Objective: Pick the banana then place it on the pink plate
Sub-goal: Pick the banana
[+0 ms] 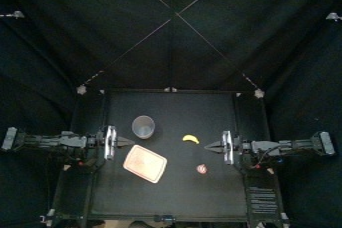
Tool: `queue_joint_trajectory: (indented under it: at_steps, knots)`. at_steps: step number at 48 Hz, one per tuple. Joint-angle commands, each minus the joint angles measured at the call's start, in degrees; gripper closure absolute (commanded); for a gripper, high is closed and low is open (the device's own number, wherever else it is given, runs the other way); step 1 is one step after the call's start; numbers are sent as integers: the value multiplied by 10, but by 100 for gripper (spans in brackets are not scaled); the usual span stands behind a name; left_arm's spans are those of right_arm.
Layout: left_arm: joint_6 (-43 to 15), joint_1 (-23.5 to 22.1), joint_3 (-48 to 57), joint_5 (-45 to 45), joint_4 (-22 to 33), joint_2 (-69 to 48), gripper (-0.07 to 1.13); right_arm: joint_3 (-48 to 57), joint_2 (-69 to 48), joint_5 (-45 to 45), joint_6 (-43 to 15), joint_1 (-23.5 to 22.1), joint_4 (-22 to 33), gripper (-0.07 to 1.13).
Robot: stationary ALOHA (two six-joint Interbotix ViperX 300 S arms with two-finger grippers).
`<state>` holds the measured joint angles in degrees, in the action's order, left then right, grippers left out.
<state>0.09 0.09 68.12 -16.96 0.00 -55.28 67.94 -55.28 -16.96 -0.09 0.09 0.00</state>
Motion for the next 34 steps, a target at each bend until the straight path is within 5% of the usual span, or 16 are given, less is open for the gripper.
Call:
queue_joint_trajectory:
  at_steps: [1, 21, 27, 34]
  knots:
    - [0, 18, 3, 0, 4, 7, 106, -11, 25, -2, -1, -18, 1, 105]
    - [-3, 20, -2, -12, 4, 7, 106, -68, 261, 22, -6, -152, -5, 99]
    - [-3, 20, 0, -13, 5, 7, 106, -94, 317, 57, -4, -163, -1, 77]
    - [-4, 21, -2, -13, 4, 9, 106, -105, 375, 63, -6, -160, -4, 30]
